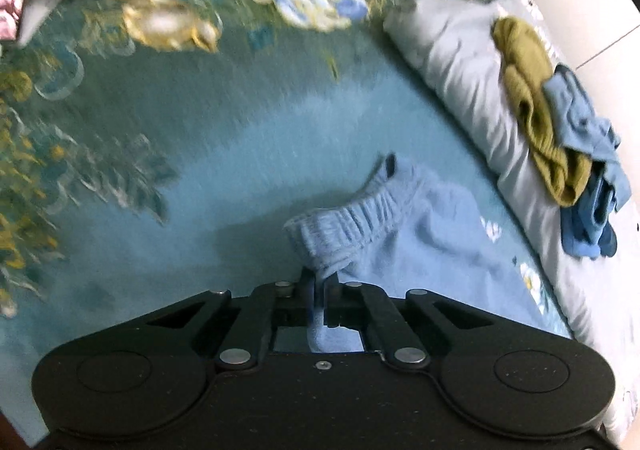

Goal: Fold clothes

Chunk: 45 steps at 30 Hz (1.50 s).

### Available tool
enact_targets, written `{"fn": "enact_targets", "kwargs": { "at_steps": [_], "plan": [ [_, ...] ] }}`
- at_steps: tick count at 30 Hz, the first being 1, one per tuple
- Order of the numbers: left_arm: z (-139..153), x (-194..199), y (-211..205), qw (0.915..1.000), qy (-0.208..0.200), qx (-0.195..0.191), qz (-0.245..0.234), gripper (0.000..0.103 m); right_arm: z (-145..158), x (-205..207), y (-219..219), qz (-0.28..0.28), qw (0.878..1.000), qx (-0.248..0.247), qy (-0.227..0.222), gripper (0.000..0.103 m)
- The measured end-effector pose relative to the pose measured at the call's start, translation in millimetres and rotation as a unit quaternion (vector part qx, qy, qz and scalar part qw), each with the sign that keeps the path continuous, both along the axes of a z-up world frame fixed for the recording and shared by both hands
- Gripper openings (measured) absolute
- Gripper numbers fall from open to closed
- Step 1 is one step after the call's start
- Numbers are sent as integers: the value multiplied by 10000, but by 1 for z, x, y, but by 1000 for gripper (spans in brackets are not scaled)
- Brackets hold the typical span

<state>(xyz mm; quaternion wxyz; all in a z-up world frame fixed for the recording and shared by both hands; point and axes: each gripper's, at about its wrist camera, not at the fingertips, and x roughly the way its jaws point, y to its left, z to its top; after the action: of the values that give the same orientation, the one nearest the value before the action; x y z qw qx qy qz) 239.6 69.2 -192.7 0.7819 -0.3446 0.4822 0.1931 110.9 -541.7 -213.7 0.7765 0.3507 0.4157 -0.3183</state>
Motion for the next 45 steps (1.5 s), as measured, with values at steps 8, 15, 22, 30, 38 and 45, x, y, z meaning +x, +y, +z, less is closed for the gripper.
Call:
{"fn": "enact_targets", "kwargs": {
  "at_steps": [8, 15, 22, 30, 38, 45],
  "plan": [
    [-1, -32, 14, 9969, 453, 145, -635, 3, 0, -38, 14, 22, 9981, -134, 593, 2],
    [-8, -31, 2, 9885, 706, 267, -1308, 19, -24, -37, 13, 100, 9938, -66, 1104, 4],
    [26, -16, 24, 9850, 202, 344, -1679, 56, 17, -21, 22, 332, 9896, -780, 1159, 43],
    [-30, 78, 33, 9813, 306, -670, -1781, 57, 37, 50, 51, 1094, 9866, -958, 735, 60],
    [-66, 87, 37, 9485, 341, -2494, -1924, 53, 34, 113, 118, 2436, 9636, -977, 503, 60],
    [-88, 84, 56, 9462, -406, -3129, -716, 54, 29, 135, 153, 2816, 9533, -926, 570, 60]
  ]
}}
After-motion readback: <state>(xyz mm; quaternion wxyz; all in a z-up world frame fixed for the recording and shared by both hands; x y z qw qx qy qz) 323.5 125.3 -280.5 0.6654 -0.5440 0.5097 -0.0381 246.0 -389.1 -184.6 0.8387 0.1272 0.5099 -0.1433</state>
